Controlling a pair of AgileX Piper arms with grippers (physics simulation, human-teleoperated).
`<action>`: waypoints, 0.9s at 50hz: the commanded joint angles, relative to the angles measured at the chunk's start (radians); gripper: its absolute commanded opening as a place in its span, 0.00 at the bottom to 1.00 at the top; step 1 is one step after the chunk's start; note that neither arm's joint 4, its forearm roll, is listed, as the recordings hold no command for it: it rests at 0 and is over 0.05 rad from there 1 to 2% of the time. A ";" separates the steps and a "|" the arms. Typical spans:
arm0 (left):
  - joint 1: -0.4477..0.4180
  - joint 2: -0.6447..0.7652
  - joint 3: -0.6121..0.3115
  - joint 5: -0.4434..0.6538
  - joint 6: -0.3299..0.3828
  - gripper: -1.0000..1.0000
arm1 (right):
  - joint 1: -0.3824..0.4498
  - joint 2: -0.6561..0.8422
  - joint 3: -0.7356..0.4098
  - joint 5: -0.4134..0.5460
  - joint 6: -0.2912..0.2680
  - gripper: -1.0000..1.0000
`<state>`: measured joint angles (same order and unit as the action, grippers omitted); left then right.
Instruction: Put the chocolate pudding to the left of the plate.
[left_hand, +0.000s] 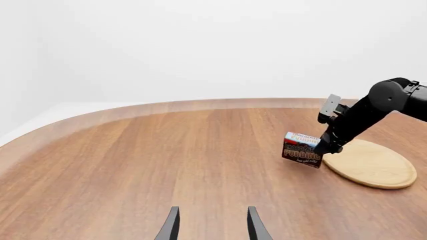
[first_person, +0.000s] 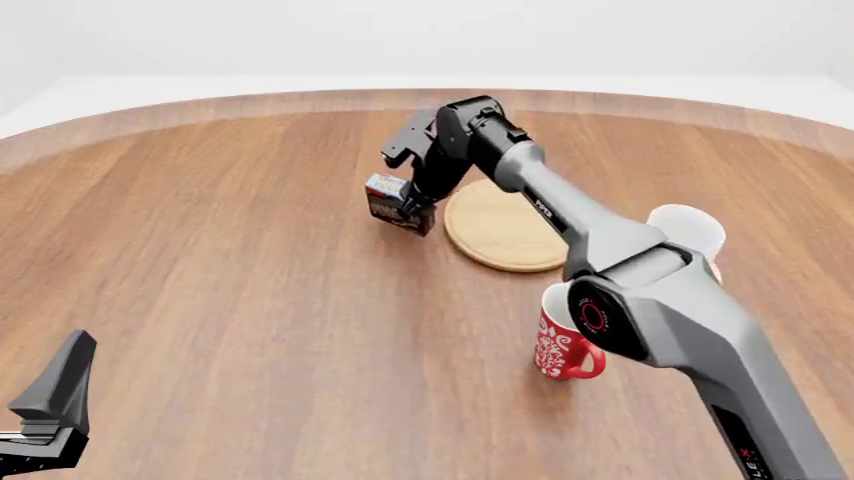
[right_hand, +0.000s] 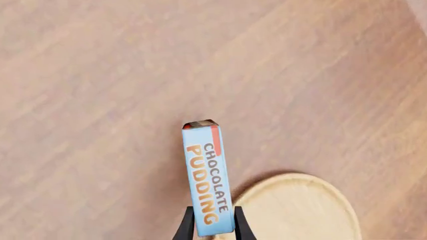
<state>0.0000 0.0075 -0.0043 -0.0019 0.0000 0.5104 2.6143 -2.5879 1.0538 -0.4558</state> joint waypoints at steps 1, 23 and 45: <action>0.000 0.000 0.000 0.000 0.000 1.00 | -0.001 0.034 -0.046 0.030 0.011 0.00; 0.000 0.000 0.000 0.000 0.000 1.00 | -0.003 -0.325 0.397 -0.175 0.051 1.00; 0.000 0.000 0.000 0.000 0.000 1.00 | 0.125 -0.931 1.042 -0.524 0.131 1.00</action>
<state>0.0000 0.0075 -0.0043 -0.0019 0.0000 0.5717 1.9160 -1.7614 0.6778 -0.3569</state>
